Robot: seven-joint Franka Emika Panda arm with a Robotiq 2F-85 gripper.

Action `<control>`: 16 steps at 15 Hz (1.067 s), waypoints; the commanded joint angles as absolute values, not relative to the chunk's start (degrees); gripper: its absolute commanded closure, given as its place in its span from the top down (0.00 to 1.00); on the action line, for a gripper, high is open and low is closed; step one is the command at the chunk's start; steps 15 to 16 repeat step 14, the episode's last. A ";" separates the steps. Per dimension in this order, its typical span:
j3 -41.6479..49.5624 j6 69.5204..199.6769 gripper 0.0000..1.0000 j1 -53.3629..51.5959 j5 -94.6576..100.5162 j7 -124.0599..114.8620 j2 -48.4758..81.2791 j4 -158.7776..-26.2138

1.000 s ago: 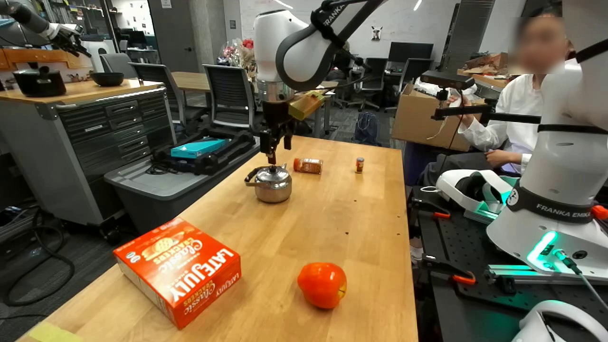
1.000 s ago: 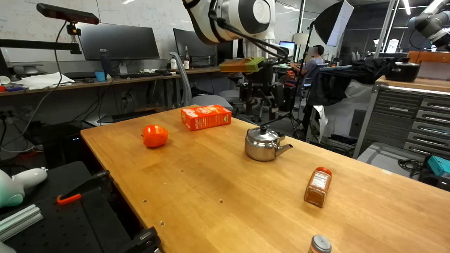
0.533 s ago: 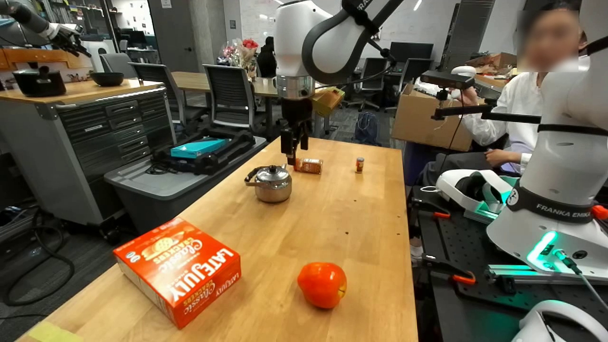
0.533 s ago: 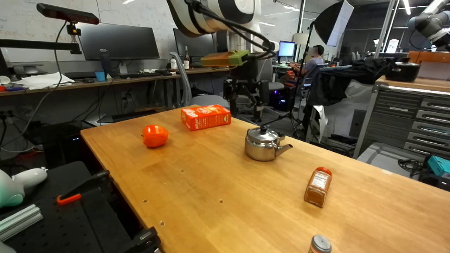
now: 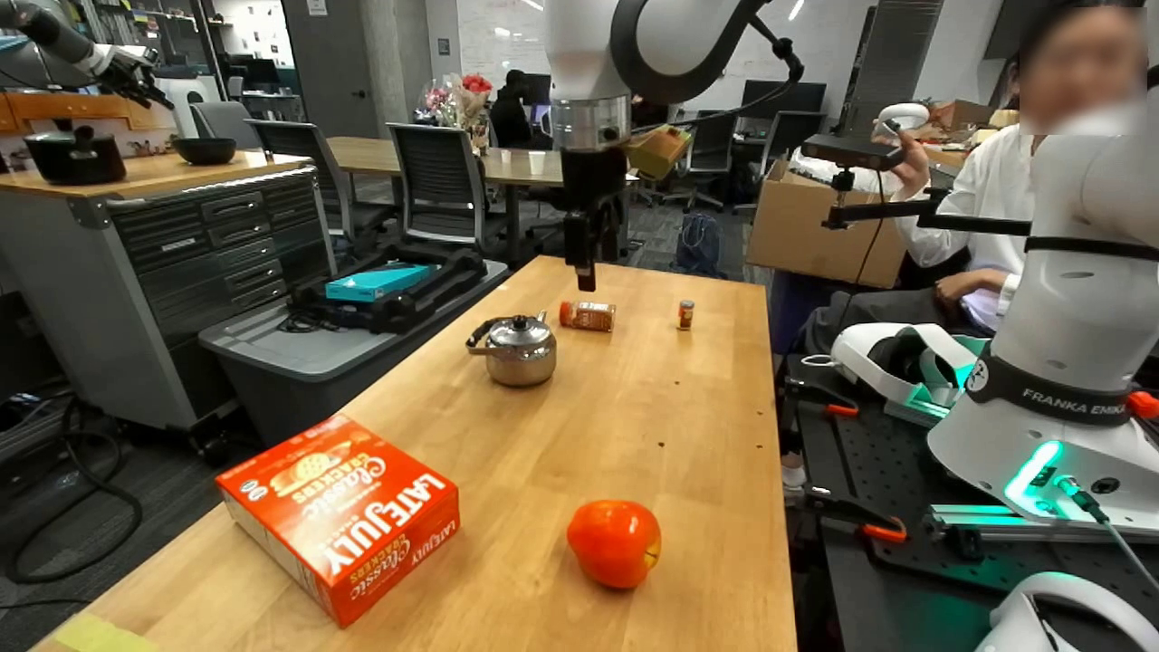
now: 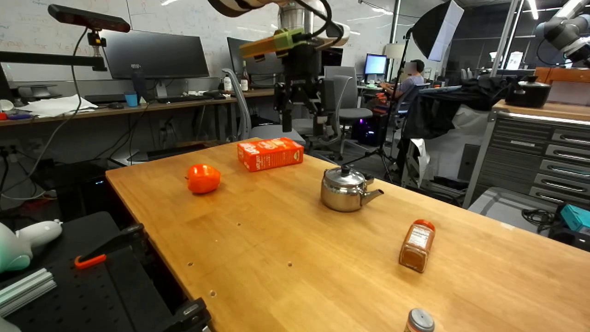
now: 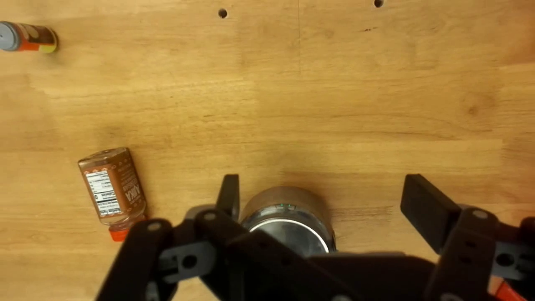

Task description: Take the lid and put it on the teapot

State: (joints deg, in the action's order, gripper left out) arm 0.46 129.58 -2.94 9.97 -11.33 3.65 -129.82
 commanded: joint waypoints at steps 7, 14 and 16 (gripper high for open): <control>-1.11 126.88 1.00 -2.28 9.76 -11.01 -3.66 -135.37; -1.15 126.87 1.00 -2.26 9.74 -10.84 -4.37 -136.13; -1.15 126.87 1.00 -2.26 9.74 -10.84 -4.37 -136.13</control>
